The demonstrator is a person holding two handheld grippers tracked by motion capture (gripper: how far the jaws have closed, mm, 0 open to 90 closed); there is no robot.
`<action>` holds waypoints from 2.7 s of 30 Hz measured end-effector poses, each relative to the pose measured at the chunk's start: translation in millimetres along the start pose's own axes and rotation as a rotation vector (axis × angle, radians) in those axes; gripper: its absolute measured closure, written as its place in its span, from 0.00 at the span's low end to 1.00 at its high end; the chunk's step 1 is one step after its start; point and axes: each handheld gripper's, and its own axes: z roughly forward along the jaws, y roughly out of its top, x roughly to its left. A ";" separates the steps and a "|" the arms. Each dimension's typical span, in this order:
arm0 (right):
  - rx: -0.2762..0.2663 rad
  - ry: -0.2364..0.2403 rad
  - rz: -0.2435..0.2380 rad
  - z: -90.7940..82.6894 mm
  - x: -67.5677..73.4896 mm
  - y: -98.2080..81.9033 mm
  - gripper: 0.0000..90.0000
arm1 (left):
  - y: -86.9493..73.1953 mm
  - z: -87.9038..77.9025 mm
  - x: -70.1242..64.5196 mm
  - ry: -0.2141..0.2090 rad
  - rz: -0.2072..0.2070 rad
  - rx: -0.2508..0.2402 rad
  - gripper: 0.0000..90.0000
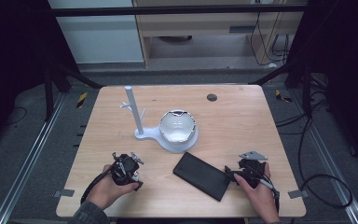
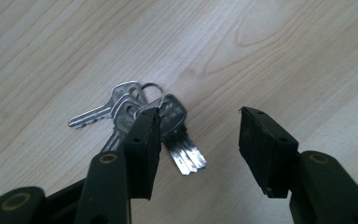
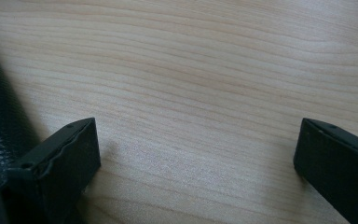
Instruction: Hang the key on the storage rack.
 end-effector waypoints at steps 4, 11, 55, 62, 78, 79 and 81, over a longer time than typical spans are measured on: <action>0.001 -0.001 0.000 0.0 0.0 0.0 0.01 | -2.4 1.8 5.7 -0.004 -0.027 0.011 0.57; 0.001 -0.002 -0.001 -0.1 0.1 -0.1 0.01 | -4.0 9.0 12.1 -0.027 -0.057 0.018 0.59; 0.001 -0.003 -0.001 0.0 0.6 0.1 0.01 | 3.6 12.4 -20.1 0.103 0.094 -0.021 0.95; 0.000 -0.002 0.000 0.1 0.6 0.1 0.01 | 3.7 17.1 -15.2 0.085 0.082 -0.021 0.95; 0.000 0.002 0.000 0.9 1.3 0.9 0.01 | 23.8 -68.6 41.4 0.076 0.028 -0.120 0.96; 0.000 0.002 0.000 0.9 1.3 0.9 0.01 | 23.8 -68.6 41.4 0.076 0.028 -0.120 0.96; 0.000 0.002 0.000 1.0 1.3 0.8 0.01 | 28.7 -87.5 55.3 0.080 0.011 -0.141 0.96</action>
